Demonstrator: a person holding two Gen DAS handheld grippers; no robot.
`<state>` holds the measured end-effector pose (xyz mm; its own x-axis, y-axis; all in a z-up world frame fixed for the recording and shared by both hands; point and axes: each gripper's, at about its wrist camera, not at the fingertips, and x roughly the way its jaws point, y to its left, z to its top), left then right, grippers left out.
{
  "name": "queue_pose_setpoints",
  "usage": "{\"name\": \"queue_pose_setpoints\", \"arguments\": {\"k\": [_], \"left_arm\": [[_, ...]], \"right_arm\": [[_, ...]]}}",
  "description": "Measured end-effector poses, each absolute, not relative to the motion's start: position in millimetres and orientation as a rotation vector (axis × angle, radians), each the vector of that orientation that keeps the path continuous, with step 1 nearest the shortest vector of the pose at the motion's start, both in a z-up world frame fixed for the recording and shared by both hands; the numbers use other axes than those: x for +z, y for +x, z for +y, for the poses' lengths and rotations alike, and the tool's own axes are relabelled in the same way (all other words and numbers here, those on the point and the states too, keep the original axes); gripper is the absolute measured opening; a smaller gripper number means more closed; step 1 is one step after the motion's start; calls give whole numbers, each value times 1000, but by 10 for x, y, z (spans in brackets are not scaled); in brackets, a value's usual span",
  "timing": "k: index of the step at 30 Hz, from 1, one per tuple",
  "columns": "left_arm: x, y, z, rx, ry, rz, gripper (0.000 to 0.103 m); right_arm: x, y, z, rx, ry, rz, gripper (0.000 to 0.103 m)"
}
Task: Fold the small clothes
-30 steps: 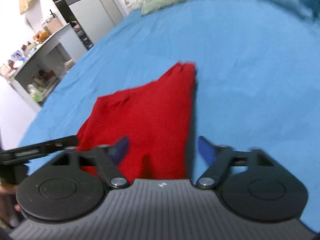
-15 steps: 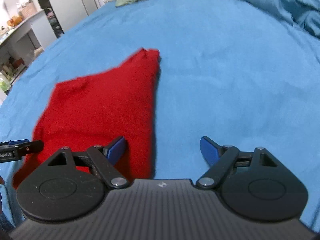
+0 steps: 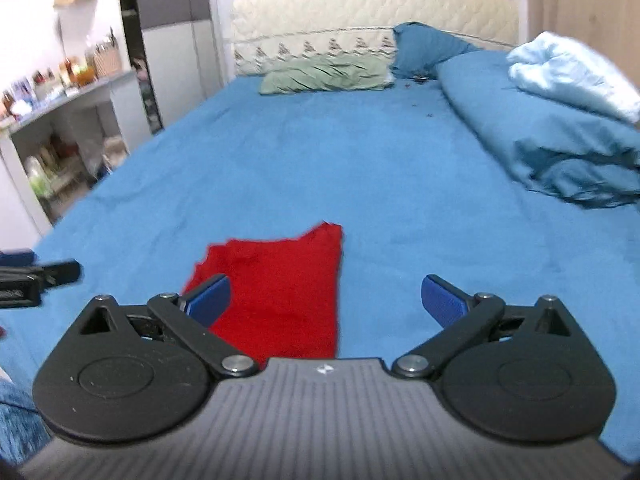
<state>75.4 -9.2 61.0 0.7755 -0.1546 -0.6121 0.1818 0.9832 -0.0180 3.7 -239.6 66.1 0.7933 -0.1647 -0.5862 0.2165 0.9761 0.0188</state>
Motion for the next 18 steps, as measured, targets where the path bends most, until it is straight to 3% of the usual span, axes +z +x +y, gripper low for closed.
{"name": "queue_pose_setpoints", "arguments": {"k": [18], "left_arm": [[186,-63,-82,-162,47,806,103]], "right_arm": [[137,-775,-1994,-287,129,797,103]]}}
